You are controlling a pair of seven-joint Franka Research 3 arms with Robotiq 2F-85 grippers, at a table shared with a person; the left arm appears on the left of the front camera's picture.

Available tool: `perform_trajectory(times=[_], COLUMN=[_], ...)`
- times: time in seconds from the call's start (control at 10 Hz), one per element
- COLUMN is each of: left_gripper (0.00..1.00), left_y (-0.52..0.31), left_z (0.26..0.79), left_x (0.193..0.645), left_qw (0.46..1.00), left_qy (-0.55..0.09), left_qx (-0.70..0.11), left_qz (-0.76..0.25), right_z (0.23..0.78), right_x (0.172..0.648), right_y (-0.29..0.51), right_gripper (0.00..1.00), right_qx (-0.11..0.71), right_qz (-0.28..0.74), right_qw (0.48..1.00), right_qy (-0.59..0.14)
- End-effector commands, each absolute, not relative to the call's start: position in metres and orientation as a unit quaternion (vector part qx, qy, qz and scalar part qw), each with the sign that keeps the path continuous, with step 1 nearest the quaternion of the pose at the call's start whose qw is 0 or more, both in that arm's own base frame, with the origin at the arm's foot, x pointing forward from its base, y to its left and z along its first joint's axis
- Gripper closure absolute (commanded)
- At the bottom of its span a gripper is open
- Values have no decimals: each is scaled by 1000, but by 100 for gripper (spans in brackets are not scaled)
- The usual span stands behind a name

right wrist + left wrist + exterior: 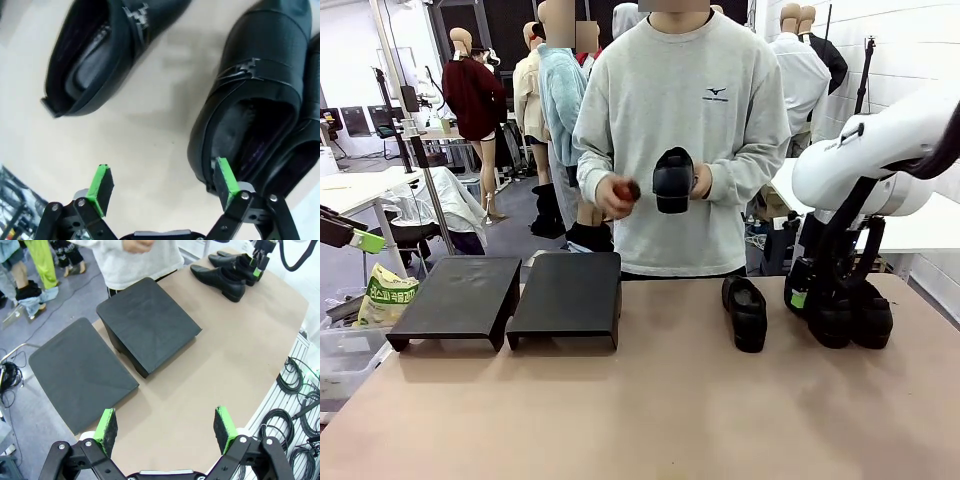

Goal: Organize the shoes by placing them on the stand.
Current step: Pick up one Shoe and place it in the middle of the table.

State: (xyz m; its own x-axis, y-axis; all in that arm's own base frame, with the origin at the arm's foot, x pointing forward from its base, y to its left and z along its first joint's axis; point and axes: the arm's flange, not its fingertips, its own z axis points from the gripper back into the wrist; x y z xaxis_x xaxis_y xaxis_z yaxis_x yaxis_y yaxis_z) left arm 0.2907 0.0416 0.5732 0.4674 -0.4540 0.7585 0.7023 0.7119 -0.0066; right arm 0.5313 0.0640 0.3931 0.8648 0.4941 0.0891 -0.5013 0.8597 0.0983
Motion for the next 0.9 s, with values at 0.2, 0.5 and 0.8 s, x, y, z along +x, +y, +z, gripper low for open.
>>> perform_trajectory(times=[0.2, 0.5, 0.8], left_gripper=[0, 0, 0], left_y=[42, 42, 42], left_z=[573, 573, 573], left_x=[290, 290, 290], left_qw=[841, 841, 841], left_qy=[-383, -383, -383], left_qx=[-162, -162, -162], left_qz=[-346, -346, -346], right_z=[387, 372, 367], right_x=[558, 565, 568], right_y=[72, 70, 71], right_gripper=[0, 0, 0], right_qx=[17, 8, -2], right_qz=[210, 185, 181], right_qw=[977, 983, 983], right_qy=[-14, -8, -12])
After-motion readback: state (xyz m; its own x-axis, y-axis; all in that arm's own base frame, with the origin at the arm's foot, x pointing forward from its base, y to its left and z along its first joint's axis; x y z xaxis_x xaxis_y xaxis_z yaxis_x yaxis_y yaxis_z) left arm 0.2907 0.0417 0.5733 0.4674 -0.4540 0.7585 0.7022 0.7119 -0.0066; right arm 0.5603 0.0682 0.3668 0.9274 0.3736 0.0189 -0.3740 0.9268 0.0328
